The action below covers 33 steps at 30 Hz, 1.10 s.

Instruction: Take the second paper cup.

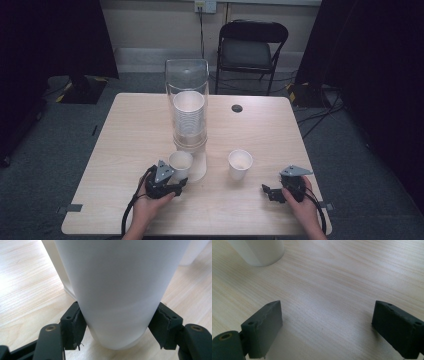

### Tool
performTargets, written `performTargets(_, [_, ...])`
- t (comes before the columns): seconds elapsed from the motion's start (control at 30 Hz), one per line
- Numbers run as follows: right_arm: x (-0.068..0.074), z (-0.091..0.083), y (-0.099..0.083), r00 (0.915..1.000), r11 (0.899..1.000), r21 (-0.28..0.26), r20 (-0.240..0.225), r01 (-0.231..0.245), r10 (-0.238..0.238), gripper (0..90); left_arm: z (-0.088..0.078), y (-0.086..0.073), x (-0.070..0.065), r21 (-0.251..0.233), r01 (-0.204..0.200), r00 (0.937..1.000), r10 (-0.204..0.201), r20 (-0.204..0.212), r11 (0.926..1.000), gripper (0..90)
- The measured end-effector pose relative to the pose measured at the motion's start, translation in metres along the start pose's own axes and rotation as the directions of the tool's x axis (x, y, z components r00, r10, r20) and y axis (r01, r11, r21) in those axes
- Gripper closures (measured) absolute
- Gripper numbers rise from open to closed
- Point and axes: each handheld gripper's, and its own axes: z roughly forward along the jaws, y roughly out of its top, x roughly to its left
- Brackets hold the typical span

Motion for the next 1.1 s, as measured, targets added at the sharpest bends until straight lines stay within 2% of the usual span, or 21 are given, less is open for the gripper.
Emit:
performTargets(0.1, [0.0, 0.0, 0.0, 1.0, 1.0, 0.0, 0.002, 0.0, 0.0, 8.8, -0.002, -0.005, 0.004, 0.003, 0.0, 1.0, 0.0, -0.007, 1.0, 34.3])
performTargets(0.2, [0.0, 0.0, 0.0, 1.0, 1.0, 0.0, 0.002, -0.001, 0.001, 8.8, -0.007, -0.012, 0.015, -0.008, 0.032, 0.9991, -0.032, -0.028, 0.9995, 34.0])
performTargets(0.33, [0.0, 0.0, 0.0, 1.0, 1.0, 0.001, 0.001, 0.0, 0.0, 8.8, -0.012, -0.017, 0.027, 0.001, 0.046, 0.9968, -0.045, -0.066, 0.999, 33.8])
performTargets(0.57, [0.0, 0.0, 0.0, 1.0, 1.0, 0.001, 0.001, -0.001, 0.001, 8.9, -0.012, -0.024, 0.045, 0.023, 0.128, 0.9859, -0.125, -0.112, 0.9915, 33.5])
performTargets(0.6, [0.0, 0.0, 0.0, 1.0, 1.0, 0.0, 0.002, 0.0, 0.0, 8.8, -0.011, -0.024, 0.048, 0.03, 0.124, 0.9855, -0.12, -0.121, 0.9918, 33.5])
performTargets(0.63, [0.0, 0.0, 0.0, 1.0, 1.0, 0.0, 0.002, 0.0, 0.0, 8.9, -0.01, -0.025, 0.048, 0.026, 0.148, 0.9821, -0.144, -0.122, 0.9886, 33.4])
performTargets(0.67, [0.0, 0.0, 0.0, 1.0, 1.0, 0.0, 0.002, -0.001, 0.001, 8.8, -0.009, -0.026, 0.05, 0.037, 0.143, 0.9822, -0.137, -0.129, 0.989, 33.4])
performTargets(0.73, [0.0, 0.0, 0.0, 1.0, 1.0, 0.0, 0.002, 0.0, 0.0, 8.8, -0.007, -0.027, 0.053, 0.024, 0.171, 0.9775, -0.166, -0.13, 0.985, 33.3])
performTargets(0.8, [0.0, 0.0, 0.0, 1.0, 1.0, 0.0, 0.002, 0.0, 0.0, 8.8, -0.007, -0.027, 0.056, 0.03, 0.161, 0.9777, -0.155, -0.141, 0.9865, 33.2])
performTargets(0.83, [0.0, 0.0, 0.0, 1.0, 1.0, 0.0, 0.001, -0.001, 0.001, 8.8, -0.006, -0.027, 0.056, 0.018, 0.183, 0.9738, -0.179, -0.14, 0.9829, 33.2])
performTargets(0.9, [0.0, 0.0, 0.0, 1.0, 1.0, 0.0, 0.001, 0.0, 0.0, 8.8, -0.005, -0.028, 0.058, 0.022, 0.169, 0.9759, -0.165, -0.143, 0.9853, 33.2])
performTargets(0.97, [0.0, 0.0, 0.0, 1.0, 1.0, 0.0, 0.002, -0.001, 0.001, 8.8, -0.004, -0.028, 0.058, 0.028, 0.182, 0.9741, -0.176, -0.141, 0.9829, 33.0])
performTargets(1.03, [0.0, 0.0, 0.0, 1.0, 1.0, 0.001, 0.001, -0.001, 0.001, 8.8, -0.002, -0.028, 0.058, 0.042, 0.184, 0.9743, -0.176, -0.14, 0.9821, 32.7])
performTargets(1.07, [0.0, 0.0, 0.0, 1.0, 1.0, 0.0, 0.002, 0.0, 0.0, 8.8, -0.002, -0.028, 0.059, 0.07, 0.163, 0.9783, -0.152, -0.14, 0.9841, 32.7])
performTargets(1.1, [0.0, 0.0, 0.0, 1.0, 1.0, 0.0, 0.002, 0.0, 0.0, 8.8, -0.002, -0.028, 0.058, 0.071, 0.16, 0.9784, -0.149, -0.143, 0.9845, 32.7])
